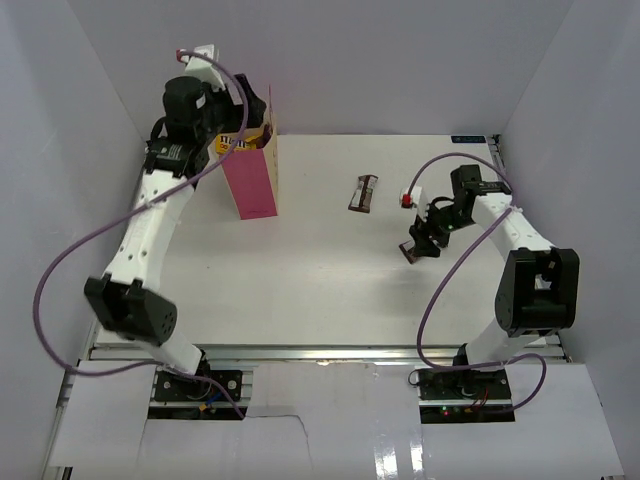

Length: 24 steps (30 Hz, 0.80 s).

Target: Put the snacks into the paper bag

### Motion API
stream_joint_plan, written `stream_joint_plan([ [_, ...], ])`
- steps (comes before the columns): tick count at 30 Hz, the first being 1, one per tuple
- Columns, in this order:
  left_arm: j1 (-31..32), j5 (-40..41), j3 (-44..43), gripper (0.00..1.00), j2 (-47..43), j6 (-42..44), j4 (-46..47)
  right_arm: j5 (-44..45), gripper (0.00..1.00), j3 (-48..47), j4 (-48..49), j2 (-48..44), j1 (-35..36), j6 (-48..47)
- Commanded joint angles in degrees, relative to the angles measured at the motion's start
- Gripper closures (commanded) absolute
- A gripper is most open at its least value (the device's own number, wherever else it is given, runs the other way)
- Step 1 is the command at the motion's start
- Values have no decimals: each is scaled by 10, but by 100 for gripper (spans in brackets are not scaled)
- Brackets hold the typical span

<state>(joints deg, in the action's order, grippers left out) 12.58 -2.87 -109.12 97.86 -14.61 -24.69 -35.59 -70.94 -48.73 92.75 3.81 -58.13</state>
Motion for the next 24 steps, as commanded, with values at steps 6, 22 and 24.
stream_joint_plan([
  [6,-1,-155,369,2,-341,-108,97,126,32,21,-71,25,-9,-431],
  [22,3,-288,771,2,-467,-450,322,197,58,-28,39,154,-10,-379],
  [24,18,-299,760,2,-432,-455,325,190,66,-7,58,140,-11,-360],
])
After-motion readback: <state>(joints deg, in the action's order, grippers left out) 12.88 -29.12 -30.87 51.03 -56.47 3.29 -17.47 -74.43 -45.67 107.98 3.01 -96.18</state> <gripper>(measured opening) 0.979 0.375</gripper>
